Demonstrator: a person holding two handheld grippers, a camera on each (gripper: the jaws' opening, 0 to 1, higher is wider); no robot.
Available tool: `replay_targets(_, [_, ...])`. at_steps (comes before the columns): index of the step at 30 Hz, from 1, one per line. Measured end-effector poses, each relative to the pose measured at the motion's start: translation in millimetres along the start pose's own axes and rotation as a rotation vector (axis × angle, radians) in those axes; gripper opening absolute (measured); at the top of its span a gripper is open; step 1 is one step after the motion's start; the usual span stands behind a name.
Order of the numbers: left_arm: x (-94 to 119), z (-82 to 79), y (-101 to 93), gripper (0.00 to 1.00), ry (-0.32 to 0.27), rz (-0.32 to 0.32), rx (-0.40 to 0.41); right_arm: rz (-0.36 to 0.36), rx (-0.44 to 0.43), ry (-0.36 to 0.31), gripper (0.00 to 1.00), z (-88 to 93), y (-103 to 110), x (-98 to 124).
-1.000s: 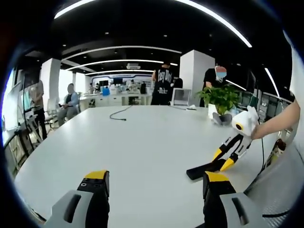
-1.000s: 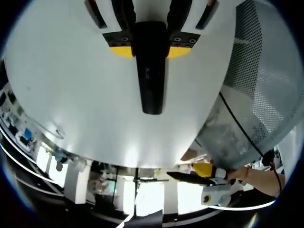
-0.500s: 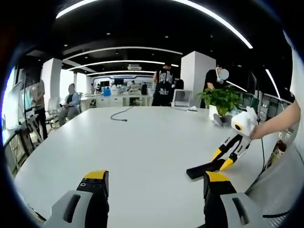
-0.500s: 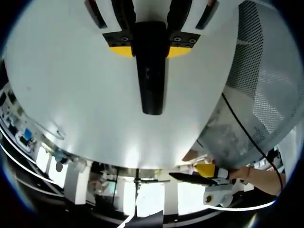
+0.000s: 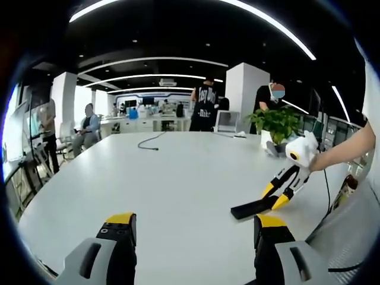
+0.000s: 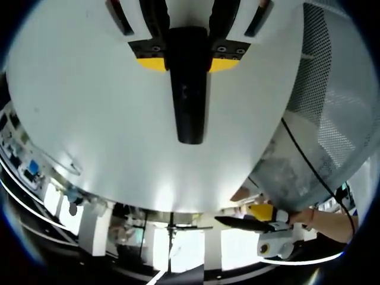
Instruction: Press the specified remote control buttons in sequence, fully releasing each button before pressing the next.
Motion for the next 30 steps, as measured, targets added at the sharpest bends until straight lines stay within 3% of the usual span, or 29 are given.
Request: replay_targets(30, [-1, 2.7, 0.5, 0.82, 0.040, 0.003, 0.000, -0.021, 0.021, -0.009, 0.22, -2.0, -18, -5])
Point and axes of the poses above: the point that each gripper's makers call its tool centre point, and the gripper's own axes: x roughly backward along the fingers, y roughly to its left, z roughly out of its underside, the point moved 10 cm from there along x, roughly backward along the fingers, and after that the axes turned 9 degrees about z, right-handed, at the moved point
